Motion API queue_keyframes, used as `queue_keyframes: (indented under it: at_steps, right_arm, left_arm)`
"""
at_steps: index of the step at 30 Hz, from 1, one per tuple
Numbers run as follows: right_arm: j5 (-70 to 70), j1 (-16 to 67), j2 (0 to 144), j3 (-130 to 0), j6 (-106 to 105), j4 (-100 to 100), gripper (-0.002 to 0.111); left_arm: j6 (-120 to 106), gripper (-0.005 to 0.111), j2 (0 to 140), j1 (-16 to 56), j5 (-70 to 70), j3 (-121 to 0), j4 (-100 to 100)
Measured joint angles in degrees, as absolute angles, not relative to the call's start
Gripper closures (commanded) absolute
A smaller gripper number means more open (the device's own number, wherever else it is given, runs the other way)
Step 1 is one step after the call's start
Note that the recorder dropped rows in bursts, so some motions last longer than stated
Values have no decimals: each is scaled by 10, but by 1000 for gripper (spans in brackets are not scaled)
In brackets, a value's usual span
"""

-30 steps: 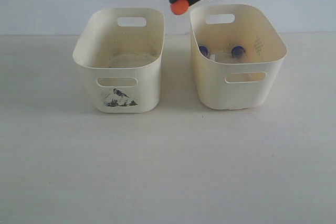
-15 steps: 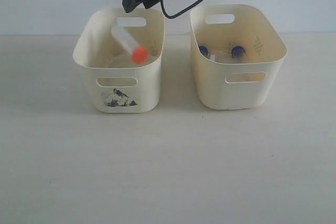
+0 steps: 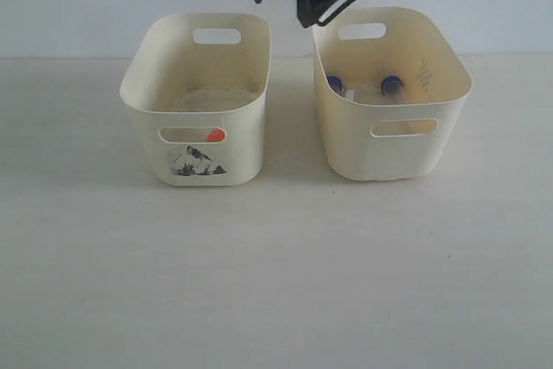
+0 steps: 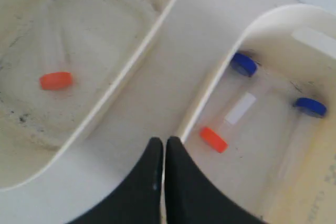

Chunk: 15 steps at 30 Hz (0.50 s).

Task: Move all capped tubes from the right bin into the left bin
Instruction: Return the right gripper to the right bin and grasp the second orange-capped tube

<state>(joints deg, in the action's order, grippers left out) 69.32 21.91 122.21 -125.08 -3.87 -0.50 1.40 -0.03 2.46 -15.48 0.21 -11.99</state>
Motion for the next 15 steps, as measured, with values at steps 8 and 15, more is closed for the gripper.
queue_keyframes:
  at_steps: [8,15]
  right_arm:
    - [699,135,1227,-1251,73,-20,107]
    - [699,130,1270,-1251,131,-30,107]
  left_arm:
    - [14,102,0,25,-155,2,-120]
    - [14,102,0,25,-155,2,-120]
